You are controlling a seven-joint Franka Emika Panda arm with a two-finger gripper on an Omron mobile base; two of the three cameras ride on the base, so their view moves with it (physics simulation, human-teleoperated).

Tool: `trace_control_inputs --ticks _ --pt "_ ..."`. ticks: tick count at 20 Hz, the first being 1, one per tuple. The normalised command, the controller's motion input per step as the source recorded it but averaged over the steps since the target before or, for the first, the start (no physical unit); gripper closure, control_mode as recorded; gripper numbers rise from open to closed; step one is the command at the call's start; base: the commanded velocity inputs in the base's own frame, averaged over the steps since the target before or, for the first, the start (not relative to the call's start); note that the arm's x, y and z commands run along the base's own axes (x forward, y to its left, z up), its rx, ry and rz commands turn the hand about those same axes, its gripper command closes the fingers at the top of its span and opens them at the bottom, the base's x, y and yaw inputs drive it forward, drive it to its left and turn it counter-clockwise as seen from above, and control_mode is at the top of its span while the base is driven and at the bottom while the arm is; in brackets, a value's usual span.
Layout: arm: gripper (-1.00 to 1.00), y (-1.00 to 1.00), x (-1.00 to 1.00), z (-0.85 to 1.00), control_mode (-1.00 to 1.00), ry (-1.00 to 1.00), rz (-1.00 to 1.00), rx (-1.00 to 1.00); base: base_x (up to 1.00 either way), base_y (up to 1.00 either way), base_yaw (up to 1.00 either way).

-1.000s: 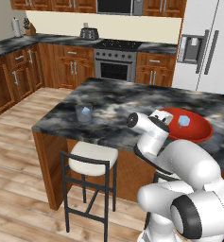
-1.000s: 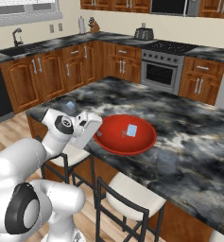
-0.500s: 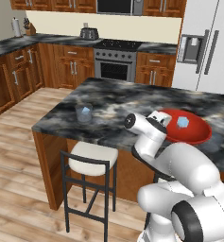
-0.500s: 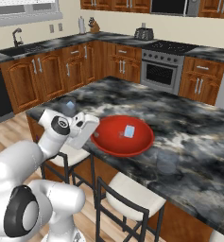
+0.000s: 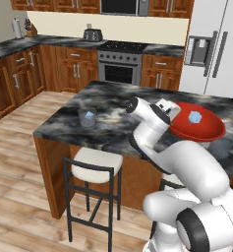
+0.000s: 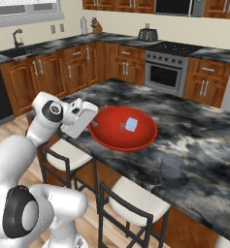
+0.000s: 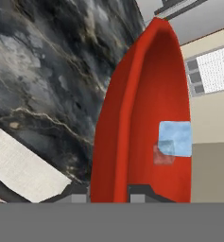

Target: There are four ice cubes in the ice bowl. Place two ice cubes in each glass of water.

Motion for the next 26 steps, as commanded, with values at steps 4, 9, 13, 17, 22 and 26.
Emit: trace_control_inputs --ticks 4,9,13,17,22,26 --pt "1.00 -0.03 0.06 -0.01 -1.00 -0.01 -0.15 0.00 0.00 0.00 0.00" --pt "1.00 0.00 0.44 -0.11 -1.00 -0.10 -0.09 0.00 0.00 0.00 0.00" --pt "1.00 -0.02 0.46 0.00 -1.00 -0.12 -0.07 0.03 0.00 0.00 0.00" --pt "1.00 -0.11 0.24 0.00 -1.00 -0.02 -0.09 0.10 0.00 0.00 0.00" --pt "1.00 -0.01 0.00 0.00 -1.00 -0.04 -0.09 0.14 0.00 0.00 0.00" --pt "1.00 -0.08 0.14 0.11 -1.00 -0.03 -0.08 0.07 0.00 0.00 0.00"
